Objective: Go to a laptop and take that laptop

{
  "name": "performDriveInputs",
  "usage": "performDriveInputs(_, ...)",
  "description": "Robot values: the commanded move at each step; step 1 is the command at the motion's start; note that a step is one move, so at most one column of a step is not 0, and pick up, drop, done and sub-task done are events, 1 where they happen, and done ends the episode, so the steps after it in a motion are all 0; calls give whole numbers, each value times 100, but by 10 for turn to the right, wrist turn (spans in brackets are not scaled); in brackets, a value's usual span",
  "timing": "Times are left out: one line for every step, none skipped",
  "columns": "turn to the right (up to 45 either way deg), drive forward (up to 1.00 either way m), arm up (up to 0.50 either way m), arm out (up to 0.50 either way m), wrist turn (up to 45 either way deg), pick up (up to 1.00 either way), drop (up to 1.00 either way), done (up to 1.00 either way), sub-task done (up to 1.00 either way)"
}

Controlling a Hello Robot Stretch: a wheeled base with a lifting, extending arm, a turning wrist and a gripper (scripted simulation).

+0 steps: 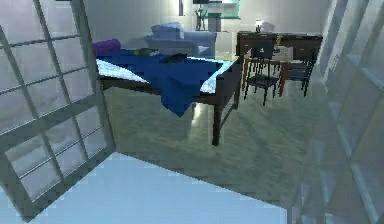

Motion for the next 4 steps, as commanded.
performDriveInputs(0, 80, 0, 0, 0, 0, 0, 0, 0)
performDriveInputs(420, 0, 0, 0, 0, 0, 0, 0, 0)
performDriveInputs(0, 80, 0, 0, 0, 0, 0, 0, 0)
performDriveInputs(-90, 0, 0, 0, 0, 0, 0, 0, 0)
